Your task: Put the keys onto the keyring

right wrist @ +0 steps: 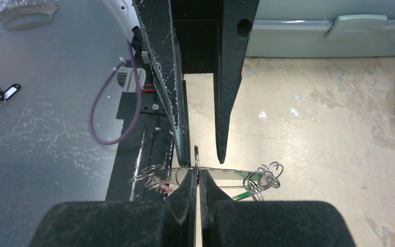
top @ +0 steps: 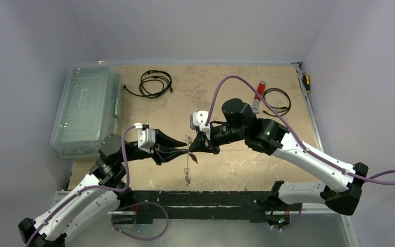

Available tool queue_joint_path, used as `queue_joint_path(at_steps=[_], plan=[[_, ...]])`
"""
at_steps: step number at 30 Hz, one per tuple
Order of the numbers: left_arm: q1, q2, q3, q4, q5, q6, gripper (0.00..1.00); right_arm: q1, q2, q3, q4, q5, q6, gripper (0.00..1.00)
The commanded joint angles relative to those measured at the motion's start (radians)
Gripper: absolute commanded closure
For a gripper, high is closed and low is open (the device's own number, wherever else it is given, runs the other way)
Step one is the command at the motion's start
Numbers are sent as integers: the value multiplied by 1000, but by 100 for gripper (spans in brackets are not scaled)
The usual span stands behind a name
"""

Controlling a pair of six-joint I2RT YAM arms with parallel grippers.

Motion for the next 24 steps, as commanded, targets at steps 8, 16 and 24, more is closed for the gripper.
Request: queue_joint_path(at_steps=[8,16,24], plan=[[-6,12,3,23,-10,-17,79,14,-17,84,-3,32,-26,100],[-7,19,2,25,-5,-22,87,17,-20,78,10,24,-28,100],[-7,27,4,17,-14,-20,100,19,-20,89,24,10,-34,100]])
